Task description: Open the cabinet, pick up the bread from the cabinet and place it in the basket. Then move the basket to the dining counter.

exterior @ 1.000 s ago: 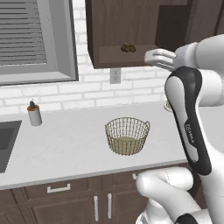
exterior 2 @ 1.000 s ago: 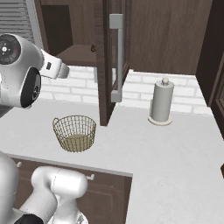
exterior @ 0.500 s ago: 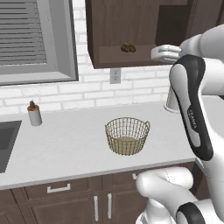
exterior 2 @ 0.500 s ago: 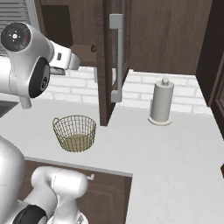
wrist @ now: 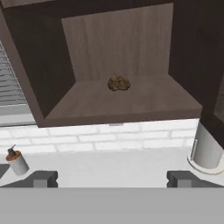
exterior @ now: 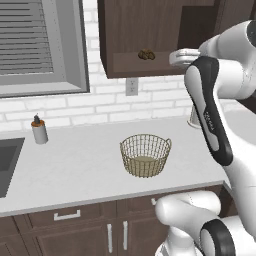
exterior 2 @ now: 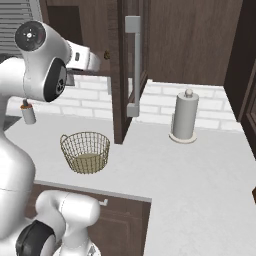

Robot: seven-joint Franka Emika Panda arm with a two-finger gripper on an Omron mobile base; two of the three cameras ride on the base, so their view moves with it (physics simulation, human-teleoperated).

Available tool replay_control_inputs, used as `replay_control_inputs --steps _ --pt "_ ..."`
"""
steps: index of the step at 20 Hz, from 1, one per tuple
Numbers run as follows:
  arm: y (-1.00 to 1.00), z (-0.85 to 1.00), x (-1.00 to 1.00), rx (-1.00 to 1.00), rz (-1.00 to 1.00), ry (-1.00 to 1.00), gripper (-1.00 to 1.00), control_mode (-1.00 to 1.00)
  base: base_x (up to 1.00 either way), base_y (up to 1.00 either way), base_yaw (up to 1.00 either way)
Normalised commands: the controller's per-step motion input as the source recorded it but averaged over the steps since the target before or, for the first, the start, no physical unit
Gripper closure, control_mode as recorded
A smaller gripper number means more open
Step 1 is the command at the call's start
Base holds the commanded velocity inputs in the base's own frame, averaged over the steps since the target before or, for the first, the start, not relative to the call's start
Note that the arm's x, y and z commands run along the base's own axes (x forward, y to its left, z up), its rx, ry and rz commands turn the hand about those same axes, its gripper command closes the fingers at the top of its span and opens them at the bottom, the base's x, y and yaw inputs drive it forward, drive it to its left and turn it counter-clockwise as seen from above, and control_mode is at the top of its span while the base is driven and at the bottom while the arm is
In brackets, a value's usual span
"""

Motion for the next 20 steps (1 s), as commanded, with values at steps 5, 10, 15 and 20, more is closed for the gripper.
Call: replay_control_inputs --steps 5,10,15,20 --pt "0.00 -0.02 0.59 0.00 -0.02 0.00 -1.00 -1.00 0.00 0.00 0.00" --pt "0.04 -0.13 0.50 -0.02 -0.09 0.00 -1.00 -1.00 0.00 0.00 0.00" --pt "0.06 -0.17 0.53 -0.01 -0.06 0.00 -1.00 -1.00 0.00 0.00 0.00" --pt "0.00 -0.09 0.52 0.05 0.10 0.04 -1.00 -1.00 0.00 0.00 0.00"
